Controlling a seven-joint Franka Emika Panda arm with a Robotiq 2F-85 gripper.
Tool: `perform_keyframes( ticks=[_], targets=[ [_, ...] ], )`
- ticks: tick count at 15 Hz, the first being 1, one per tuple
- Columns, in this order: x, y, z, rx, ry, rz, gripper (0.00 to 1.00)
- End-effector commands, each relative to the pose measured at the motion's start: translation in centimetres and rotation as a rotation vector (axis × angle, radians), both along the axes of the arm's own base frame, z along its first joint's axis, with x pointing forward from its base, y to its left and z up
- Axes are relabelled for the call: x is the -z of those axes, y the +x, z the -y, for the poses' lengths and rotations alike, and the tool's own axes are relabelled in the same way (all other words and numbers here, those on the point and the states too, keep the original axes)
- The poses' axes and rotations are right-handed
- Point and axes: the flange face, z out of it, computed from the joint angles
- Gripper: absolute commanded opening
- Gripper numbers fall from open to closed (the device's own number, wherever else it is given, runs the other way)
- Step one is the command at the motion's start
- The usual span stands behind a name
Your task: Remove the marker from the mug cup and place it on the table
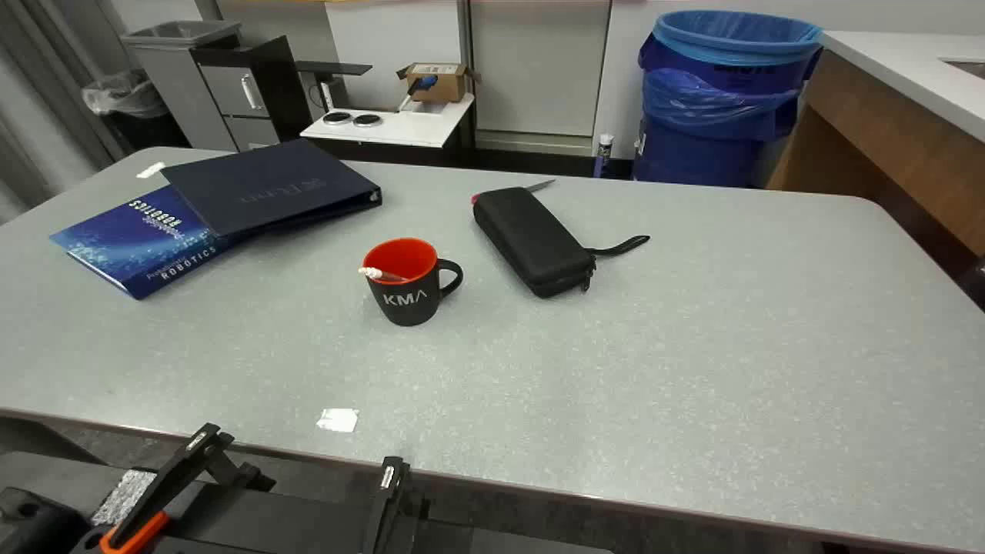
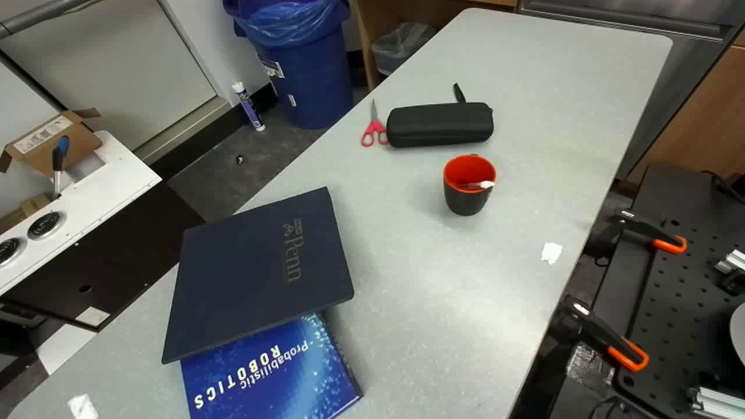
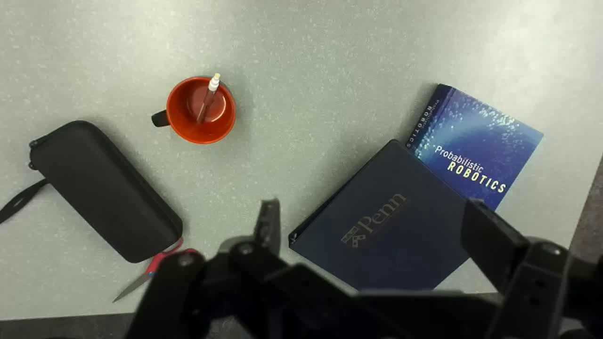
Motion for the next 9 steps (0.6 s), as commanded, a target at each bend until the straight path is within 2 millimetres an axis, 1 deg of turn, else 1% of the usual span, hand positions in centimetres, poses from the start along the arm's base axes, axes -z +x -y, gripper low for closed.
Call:
perform_keyframes(
  ticks=[1,3,5,6,8,9],
  targets=[
    [0.0,0.0,0.0,0.0,0.0,-0.001,1.0],
    [0.0,0.0,0.0,0.0,0.0,-0.001,1.0],
    [1.2,0.4,0.5,-0.011,-0.007,-0.044,1.0],
    [2.5,0.5,1.0,-0.013,-0.012,-0.072,1.0],
    [6.0,0.5,2.3,-0.01,-0.033,-0.13,1.0],
    [8.5,0.4,3.2,0.0,-0.045,-0.165,1.0]
  ],
)
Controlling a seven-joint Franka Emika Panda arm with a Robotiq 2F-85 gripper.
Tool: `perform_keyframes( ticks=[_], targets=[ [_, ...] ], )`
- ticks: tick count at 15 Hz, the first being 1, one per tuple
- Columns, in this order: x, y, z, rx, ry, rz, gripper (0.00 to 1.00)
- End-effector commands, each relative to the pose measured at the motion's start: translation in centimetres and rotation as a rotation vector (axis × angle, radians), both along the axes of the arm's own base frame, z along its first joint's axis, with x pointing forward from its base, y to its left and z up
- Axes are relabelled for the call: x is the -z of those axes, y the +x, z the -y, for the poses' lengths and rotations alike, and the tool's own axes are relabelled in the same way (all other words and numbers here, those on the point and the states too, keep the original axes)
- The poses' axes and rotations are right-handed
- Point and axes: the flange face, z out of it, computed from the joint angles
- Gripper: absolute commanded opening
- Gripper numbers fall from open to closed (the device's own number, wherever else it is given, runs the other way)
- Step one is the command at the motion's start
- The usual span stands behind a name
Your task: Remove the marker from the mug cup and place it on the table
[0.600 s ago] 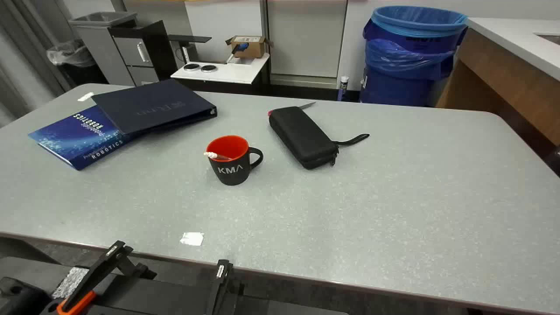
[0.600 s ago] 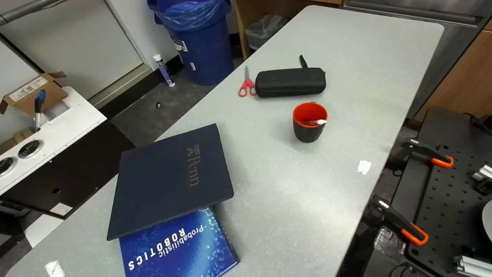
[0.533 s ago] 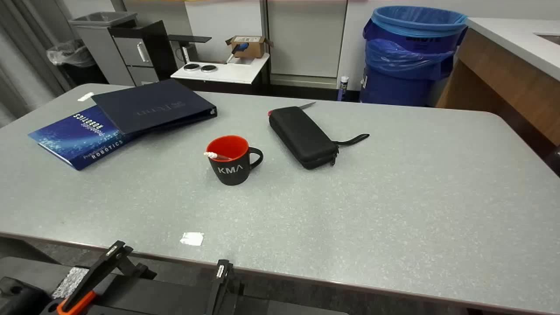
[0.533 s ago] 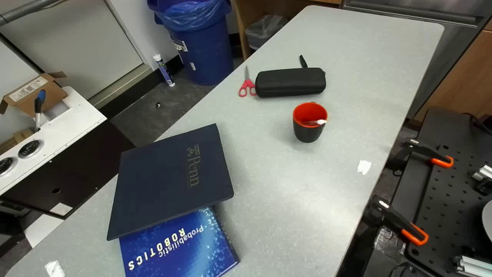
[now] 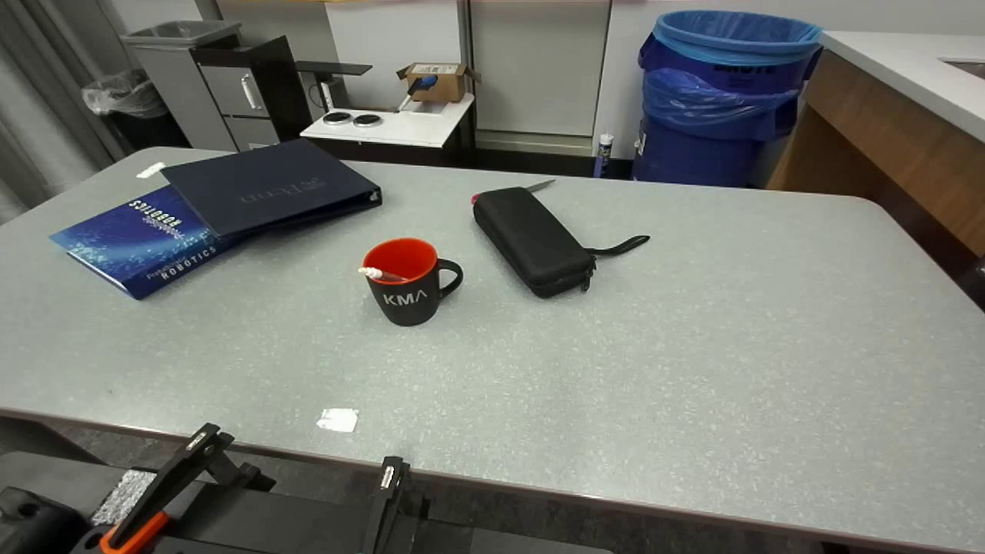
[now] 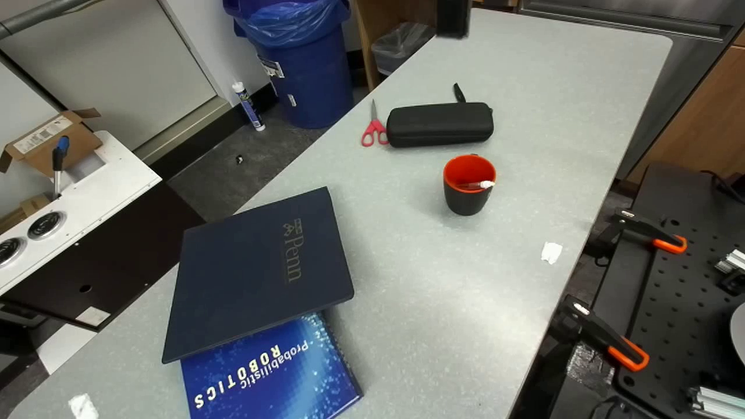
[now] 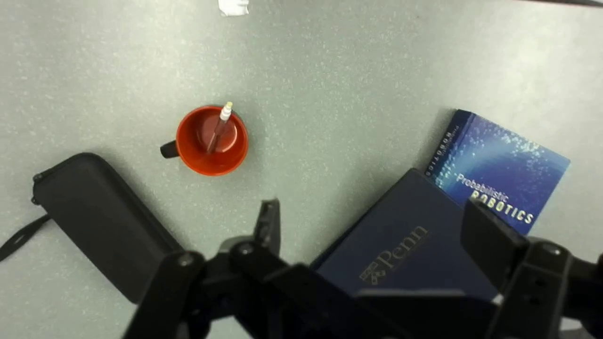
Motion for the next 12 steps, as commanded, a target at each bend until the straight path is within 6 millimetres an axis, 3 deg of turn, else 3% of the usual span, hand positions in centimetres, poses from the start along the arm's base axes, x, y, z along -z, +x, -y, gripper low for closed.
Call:
perform_keyframes(
  ticks=[1,3,6,12],
  targets=[
    [6.9,-0.3,3.0,-0.001,-0.039,-0.12,1.0],
    [10.8,-0.9,4.5,0.002,-0.068,-0.189,1.0],
    [14.3,-1.5,6.5,0.033,-0.121,-0.226,1.0],
    [14.6,-1.5,6.8,0.04,-0.122,-0.228,1.0]
  ],
)
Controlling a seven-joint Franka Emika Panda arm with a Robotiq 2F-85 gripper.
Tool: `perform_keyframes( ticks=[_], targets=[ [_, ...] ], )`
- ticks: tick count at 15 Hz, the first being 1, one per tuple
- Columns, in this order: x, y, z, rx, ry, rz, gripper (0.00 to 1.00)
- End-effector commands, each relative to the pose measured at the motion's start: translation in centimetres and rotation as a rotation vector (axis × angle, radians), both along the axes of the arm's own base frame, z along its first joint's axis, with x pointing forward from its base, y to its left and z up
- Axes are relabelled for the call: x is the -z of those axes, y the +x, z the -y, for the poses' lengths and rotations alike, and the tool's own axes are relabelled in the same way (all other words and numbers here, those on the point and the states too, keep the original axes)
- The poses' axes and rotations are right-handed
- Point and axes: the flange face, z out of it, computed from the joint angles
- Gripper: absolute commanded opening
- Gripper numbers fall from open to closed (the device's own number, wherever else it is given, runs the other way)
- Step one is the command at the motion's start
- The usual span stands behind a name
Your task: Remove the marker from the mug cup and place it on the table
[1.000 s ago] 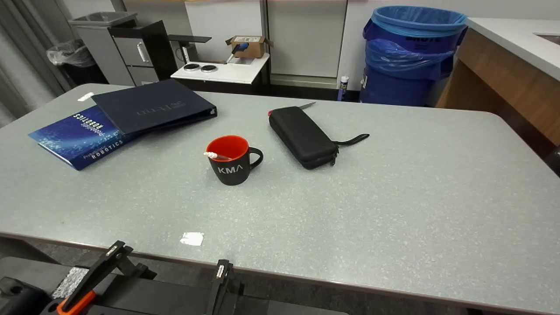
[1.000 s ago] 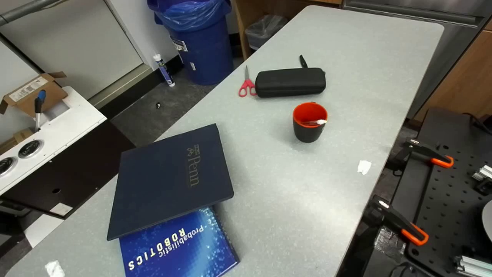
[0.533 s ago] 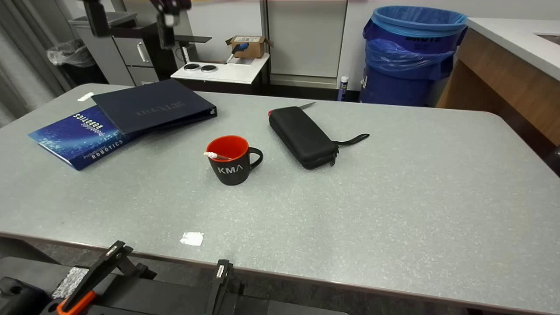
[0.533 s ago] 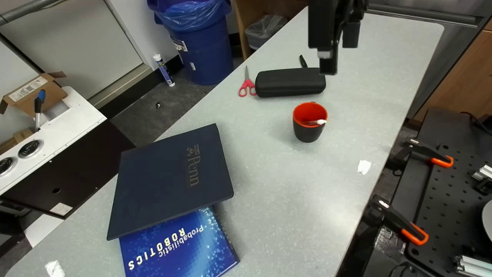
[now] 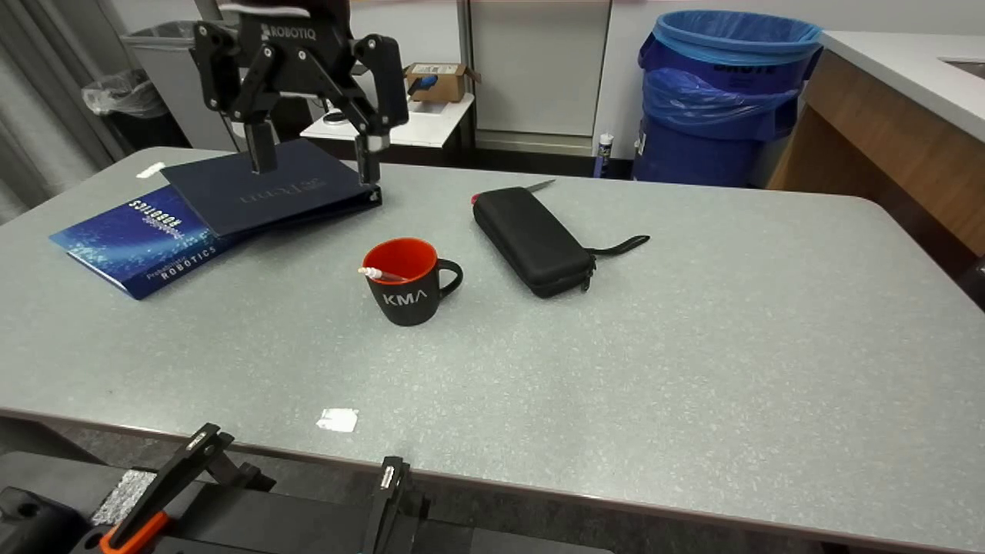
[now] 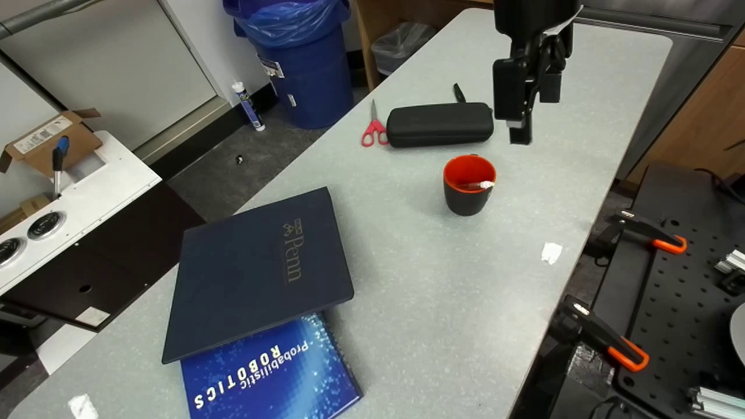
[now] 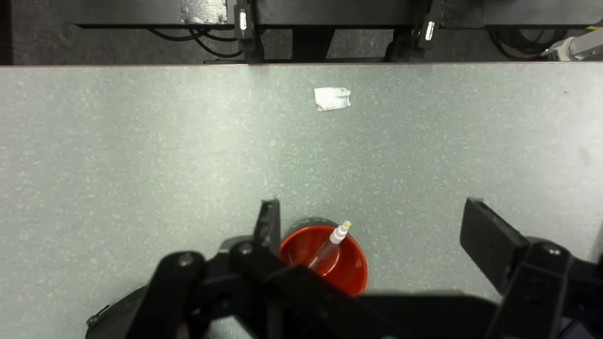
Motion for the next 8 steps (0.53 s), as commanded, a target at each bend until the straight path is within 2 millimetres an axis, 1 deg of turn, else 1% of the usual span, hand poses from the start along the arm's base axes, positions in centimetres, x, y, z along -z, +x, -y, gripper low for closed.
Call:
perform_keyframes(
  ticks=[1,2,3,5,8],
  targets=[
    [-0.1,0.0,0.0,0.0,0.0,0.0,1.0],
    [0.3,0.6,0.0,0.018,-0.012,0.001,1.0],
    [1.6,1.3,0.2,0.036,-0.035,-0.011,1.0],
    [3.4,2.1,0.5,0.065,-0.034,-0.03,1.0],
    [7.1,3.6,0.9,0.127,-0.063,-0.049,1.0]
  ],
)
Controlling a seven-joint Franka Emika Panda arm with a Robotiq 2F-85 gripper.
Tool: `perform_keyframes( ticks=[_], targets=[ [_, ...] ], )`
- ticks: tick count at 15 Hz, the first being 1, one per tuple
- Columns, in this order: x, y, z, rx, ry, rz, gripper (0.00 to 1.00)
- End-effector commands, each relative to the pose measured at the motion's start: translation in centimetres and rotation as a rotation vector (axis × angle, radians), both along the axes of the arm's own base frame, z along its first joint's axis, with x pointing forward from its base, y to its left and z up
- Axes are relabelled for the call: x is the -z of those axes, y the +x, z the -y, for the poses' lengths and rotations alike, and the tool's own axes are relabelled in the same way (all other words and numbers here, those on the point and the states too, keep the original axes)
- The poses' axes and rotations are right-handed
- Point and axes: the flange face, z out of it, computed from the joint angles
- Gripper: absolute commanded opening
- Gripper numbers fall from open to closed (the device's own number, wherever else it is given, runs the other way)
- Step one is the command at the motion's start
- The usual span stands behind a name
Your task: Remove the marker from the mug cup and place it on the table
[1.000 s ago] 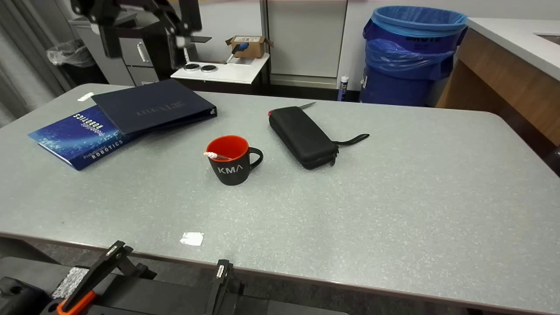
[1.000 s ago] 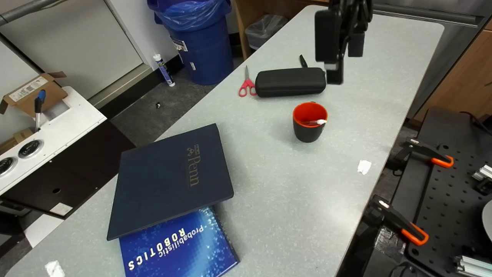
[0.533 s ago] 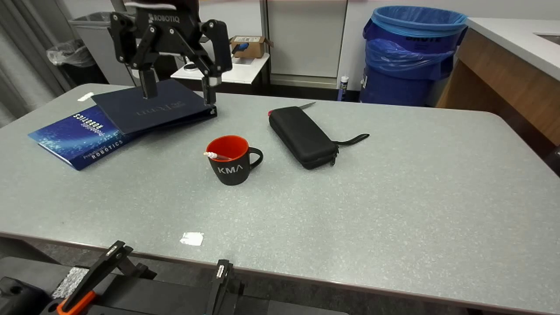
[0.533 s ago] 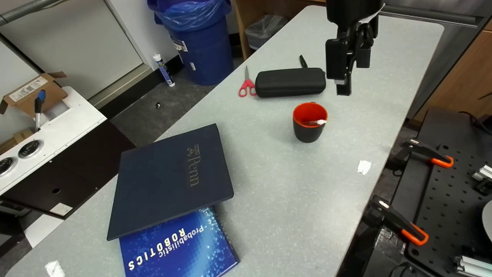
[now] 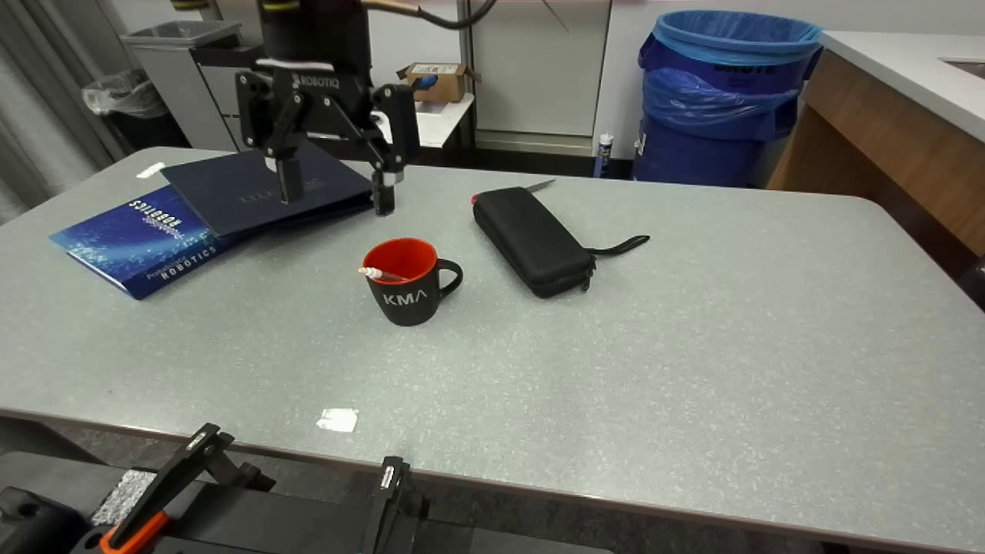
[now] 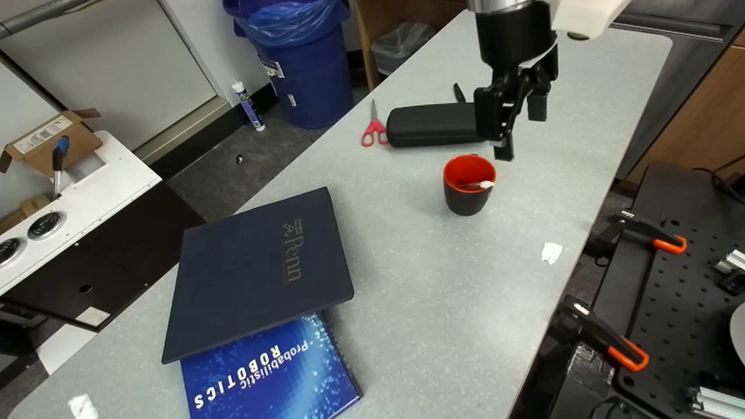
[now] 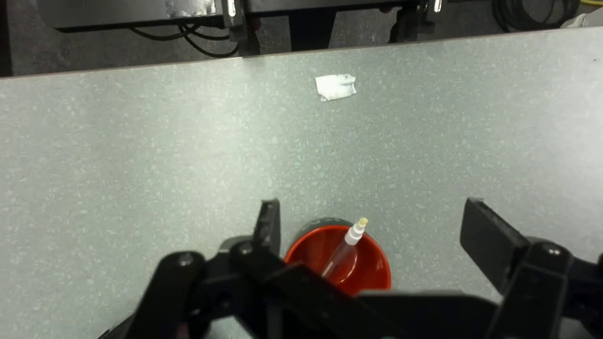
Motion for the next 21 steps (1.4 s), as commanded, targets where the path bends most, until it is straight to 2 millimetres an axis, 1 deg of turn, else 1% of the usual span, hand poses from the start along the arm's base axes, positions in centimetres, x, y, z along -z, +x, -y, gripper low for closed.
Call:
perform_keyframes(
  ticks=[1,4,7,9,12,13,14,15,16,20,21],
  targets=[
    [4.4,2.5,0.7,0.066,-0.038,-0.041,1.0],
    [7.6,3.8,0.6,0.102,-0.047,-0.08,1.0],
    [9.9,4.9,0.6,0.126,-0.048,-0.123,1.0],
    [10.9,5.6,0.5,0.132,-0.042,-0.141,1.0],
    [11.8,6.1,-0.1,0.123,-0.018,-0.166,0.99],
    [11.9,6.2,-0.3,0.121,-0.012,-0.172,0.83],
    [12.1,6.3,-0.5,0.12,-0.002,-0.181,0.75],
    [12.3,6.4,-0.7,0.114,0.008,-0.188,0.71],
    [12.3,6.3,-0.8,0.111,0.014,-0.197,0.64],
    [11.6,5.8,-0.9,0.107,0.03,-0.213,0.31],
    [11.5,5.7,-0.8,0.11,0.032,-0.217,0.25]
  ],
)
